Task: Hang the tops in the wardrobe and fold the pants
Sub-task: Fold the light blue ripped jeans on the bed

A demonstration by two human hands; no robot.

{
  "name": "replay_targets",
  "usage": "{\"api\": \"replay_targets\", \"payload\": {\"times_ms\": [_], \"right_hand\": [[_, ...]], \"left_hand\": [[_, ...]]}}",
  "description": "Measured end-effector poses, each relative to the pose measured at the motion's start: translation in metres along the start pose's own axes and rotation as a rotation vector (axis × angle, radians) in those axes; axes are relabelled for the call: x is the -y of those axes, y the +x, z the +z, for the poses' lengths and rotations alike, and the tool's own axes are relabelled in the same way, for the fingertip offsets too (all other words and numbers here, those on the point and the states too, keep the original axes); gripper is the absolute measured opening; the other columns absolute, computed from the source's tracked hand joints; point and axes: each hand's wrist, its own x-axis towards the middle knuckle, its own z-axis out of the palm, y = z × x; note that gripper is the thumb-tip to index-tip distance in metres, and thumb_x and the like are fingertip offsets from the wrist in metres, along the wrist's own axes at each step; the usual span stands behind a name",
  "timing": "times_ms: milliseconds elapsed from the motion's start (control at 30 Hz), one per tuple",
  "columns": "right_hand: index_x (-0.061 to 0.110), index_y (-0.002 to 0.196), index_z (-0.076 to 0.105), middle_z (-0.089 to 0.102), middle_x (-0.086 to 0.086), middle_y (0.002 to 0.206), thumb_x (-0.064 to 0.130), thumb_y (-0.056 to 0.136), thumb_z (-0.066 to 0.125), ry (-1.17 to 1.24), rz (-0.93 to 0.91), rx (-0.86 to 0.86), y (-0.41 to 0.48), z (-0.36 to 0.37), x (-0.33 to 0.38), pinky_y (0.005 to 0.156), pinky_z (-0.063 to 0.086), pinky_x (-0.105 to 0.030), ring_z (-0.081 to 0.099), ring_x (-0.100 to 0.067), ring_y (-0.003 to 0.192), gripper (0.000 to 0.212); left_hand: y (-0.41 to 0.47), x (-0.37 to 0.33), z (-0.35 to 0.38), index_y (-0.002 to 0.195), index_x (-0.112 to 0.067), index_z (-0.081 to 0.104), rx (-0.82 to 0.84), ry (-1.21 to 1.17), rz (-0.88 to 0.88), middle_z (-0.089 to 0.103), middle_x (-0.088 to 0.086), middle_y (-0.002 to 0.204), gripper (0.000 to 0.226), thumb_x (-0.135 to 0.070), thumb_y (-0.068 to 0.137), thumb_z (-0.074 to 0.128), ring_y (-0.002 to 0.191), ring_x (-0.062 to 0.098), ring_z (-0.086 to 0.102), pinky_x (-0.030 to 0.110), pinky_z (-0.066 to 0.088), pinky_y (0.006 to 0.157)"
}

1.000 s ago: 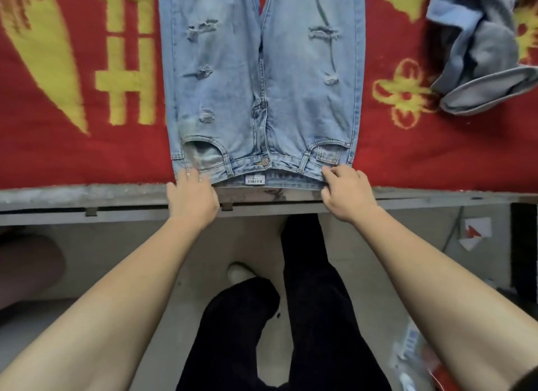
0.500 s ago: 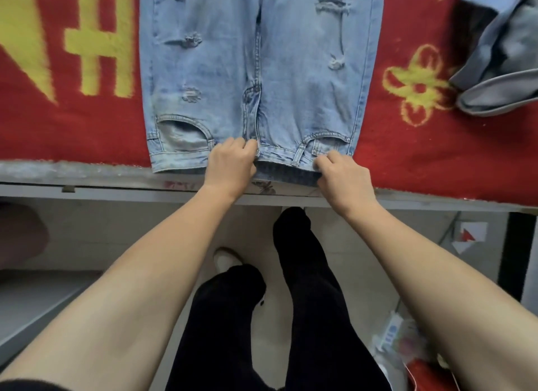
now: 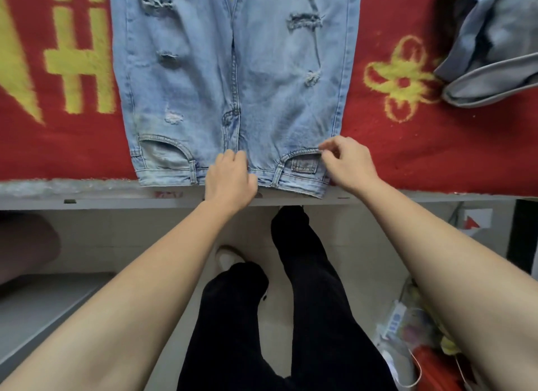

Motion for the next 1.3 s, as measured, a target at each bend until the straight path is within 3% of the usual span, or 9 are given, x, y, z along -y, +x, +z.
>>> {"api": "replay_targets", "payload": {"times_ms": [233, 400, 467, 633, 800, 933, 1100, 1200, 1300], "right_hand": [[0.018, 0.125, 0.062, 0.062, 0.005, 0.105, 0.031, 0.093, 0.061, 0.379, 0.254, -0.285, 0.079, -0.04, -0.003, 0.094, 0.041, -0.022, 0.055, -0.006, 0.098, 0.035], [0.024, 0.089, 0.072, 0.073, 0.012, 0.089, 0.039, 0.08, 0.073, 0.593, 0.276, -0.228, 0.124, -0.035, -0.002, 0.09, 0.055, -0.028, 0.066, -0.003, 0.083, 0.017], [0.026, 0.075, 0.07, 0.072, 0.014, 0.082, 0.035, 0.081, 0.077, 0.672, 0.308, -0.208, 0.132, -0.036, -0.004, 0.083, 0.055, -0.022, 0.066, -0.002, 0.078, 0.013], [0.02, 0.082, 0.068, 0.073, 0.003, 0.087, 0.025, 0.083, 0.078, 0.849, 0.385, -0.152, 0.141, -0.042, 0.0, 0.082, 0.058, -0.023, 0.066, -0.006, 0.078, 0.012], [0.021, 0.101, 0.067, 0.065, 0.012, 0.083, 0.025, 0.092, 0.069, 0.868, 0.391, -0.119, 0.134, -0.062, 0.024, 0.045, 0.036, -0.004, 0.051, 0.011, 0.052, 0.011], [0.018, 0.1, 0.069, 0.072, 0.003, 0.089, 0.018, 0.091, 0.068, 1.029, 0.329, -0.124, 0.129, -0.078, 0.07, 0.053, 0.042, -0.015, 0.06, -0.003, 0.066, 0.009], [0.017, 0.098, 0.069, 0.071, 0.002, 0.081, 0.012, 0.092, 0.067, 1.045, 0.148, -0.037, 0.124, -0.067, 0.145, 0.047, 0.039, -0.019, 0.058, -0.003, 0.053, 0.009], [0.013, 0.105, 0.068, 0.067, 0.0, 0.08, 0.01, 0.091, 0.069, 1.002, 0.084, -0.09, 0.126, -0.042, 0.186, 0.045, 0.039, -0.018, 0.053, -0.002, 0.051, 0.014], [0.013, 0.101, 0.066, 0.063, 0.0, 0.073, 0.009, 0.09, 0.069, 0.985, 0.041, -0.14, 0.134, -0.012, 0.223, 0.042, 0.039, -0.018, 0.049, -0.001, 0.046, 0.012]], "left_hand": [[0.022, -0.098, 0.022, 0.092, -0.013, 0.059, 0.019, -0.236, 0.141, 0.059, 0.009, 0.096, 0.022, -0.033, 0.09, 0.054, 0.096, 0.033, 0.054, 0.043, 0.045, 0.077], [0.048, -0.125, 0.044, 0.081, -0.025, 0.057, 0.208, -0.152, -0.022, 0.051, 0.003, 0.108, 0.047, -0.071, 0.074, 0.061, 0.11, 0.027, 0.042, 0.045, 0.039, 0.095], [0.053, -0.128, 0.045, 0.082, -0.025, 0.059, 0.213, -0.129, -0.026, 0.05, 0.002, 0.108, 0.044, -0.066, 0.069, 0.067, 0.11, 0.027, 0.041, 0.046, 0.038, 0.096], [0.057, -0.124, 0.035, 0.069, -0.026, 0.051, 0.298, -0.263, -0.042, 0.043, -0.002, 0.099, 0.025, -0.042, 0.067, 0.07, 0.105, 0.025, 0.038, 0.04, 0.036, 0.092], [0.055, -0.11, 0.007, 0.07, -0.024, 0.058, 0.447, -0.422, -0.032, 0.052, -0.005, 0.083, 0.014, -0.026, 0.072, 0.071, 0.088, 0.018, 0.049, 0.03, 0.043, 0.079], [0.037, -0.085, -0.017, 0.064, -0.02, 0.057, 0.477, -0.67, -0.113, 0.053, -0.009, 0.06, 0.022, -0.013, 0.075, 0.075, 0.058, 0.006, 0.046, 0.021, 0.04, 0.062], [0.024, -0.015, -0.044, 0.078, 0.004, 0.061, 0.509, -0.881, -0.137, 0.049, 0.003, 0.067, 0.016, -0.003, 0.08, 0.075, 0.061, 0.011, 0.043, 0.024, 0.039, 0.059], [0.025, 0.034, -0.061, 0.072, -0.008, 0.061, 0.468, -0.933, -0.147, 0.051, -0.006, 0.062, 0.017, 0.002, 0.082, 0.072, 0.058, 0.003, 0.045, 0.019, 0.039, 0.059], [0.022, 0.081, -0.072, 0.083, -0.011, 0.064, 0.444, -1.051, -0.217, 0.06, -0.01, 0.066, 0.017, 0.004, 0.083, 0.07, 0.061, 0.002, 0.053, 0.018, 0.044, 0.061]]}}
